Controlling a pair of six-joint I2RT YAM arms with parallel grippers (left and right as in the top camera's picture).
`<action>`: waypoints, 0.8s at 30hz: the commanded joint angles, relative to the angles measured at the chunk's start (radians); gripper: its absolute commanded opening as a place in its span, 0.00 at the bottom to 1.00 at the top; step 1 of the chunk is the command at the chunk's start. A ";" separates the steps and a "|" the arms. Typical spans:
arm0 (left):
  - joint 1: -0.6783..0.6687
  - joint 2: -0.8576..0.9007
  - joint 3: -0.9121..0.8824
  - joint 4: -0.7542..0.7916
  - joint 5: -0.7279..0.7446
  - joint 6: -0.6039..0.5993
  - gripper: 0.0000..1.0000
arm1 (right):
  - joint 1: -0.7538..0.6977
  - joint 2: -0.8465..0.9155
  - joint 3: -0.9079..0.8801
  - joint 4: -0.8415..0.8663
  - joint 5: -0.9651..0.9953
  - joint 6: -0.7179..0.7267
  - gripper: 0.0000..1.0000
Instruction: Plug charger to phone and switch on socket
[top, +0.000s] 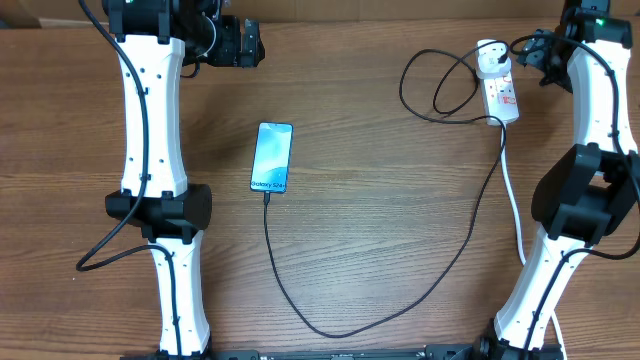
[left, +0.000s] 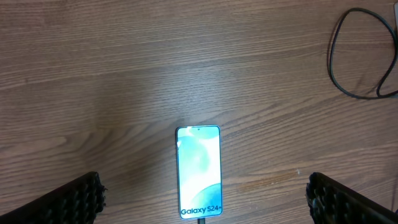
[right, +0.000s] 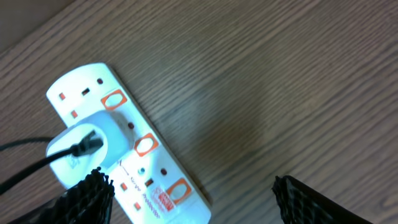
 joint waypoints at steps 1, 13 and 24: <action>-0.002 -0.009 0.015 -0.002 -0.006 0.000 0.99 | -0.004 0.042 0.004 0.024 0.010 -0.002 0.85; -0.002 -0.009 0.015 -0.002 -0.006 0.000 1.00 | -0.006 0.124 0.003 0.068 0.001 0.032 0.85; -0.002 -0.009 0.015 -0.002 -0.006 0.000 0.99 | -0.006 0.180 0.003 0.095 -0.028 0.035 0.85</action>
